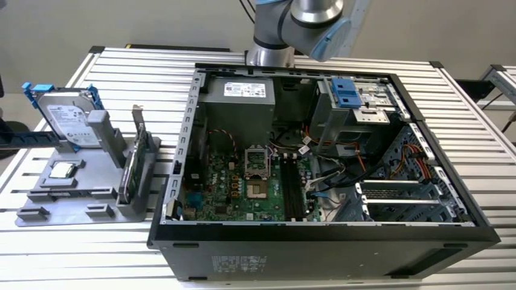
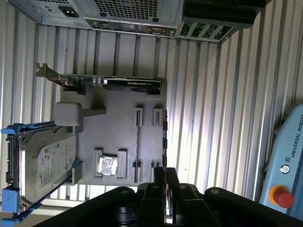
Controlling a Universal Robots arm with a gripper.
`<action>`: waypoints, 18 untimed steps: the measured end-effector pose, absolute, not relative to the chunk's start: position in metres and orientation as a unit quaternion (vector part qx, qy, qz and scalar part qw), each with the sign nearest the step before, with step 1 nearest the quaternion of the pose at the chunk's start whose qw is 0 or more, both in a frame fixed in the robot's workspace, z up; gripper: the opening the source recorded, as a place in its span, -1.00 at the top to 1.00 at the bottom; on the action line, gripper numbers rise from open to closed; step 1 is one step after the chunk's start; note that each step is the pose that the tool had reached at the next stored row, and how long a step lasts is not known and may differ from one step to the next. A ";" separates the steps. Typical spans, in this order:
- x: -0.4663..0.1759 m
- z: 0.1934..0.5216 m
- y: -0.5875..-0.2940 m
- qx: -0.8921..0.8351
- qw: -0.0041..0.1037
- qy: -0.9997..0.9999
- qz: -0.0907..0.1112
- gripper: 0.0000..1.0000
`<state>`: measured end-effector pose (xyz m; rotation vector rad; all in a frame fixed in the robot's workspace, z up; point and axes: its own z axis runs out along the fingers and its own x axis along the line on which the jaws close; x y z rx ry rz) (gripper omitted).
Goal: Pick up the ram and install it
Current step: 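Pick up the ram and move it above insertion slot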
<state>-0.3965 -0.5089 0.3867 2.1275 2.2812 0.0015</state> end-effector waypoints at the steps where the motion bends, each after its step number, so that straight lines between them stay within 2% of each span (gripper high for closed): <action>1: -0.396 0.387 -0.509 0.682 0.011 0.731 0.000 1.00; 18: -0.388 0.387 -0.509 0.682 0.011 0.731 0.000 1.00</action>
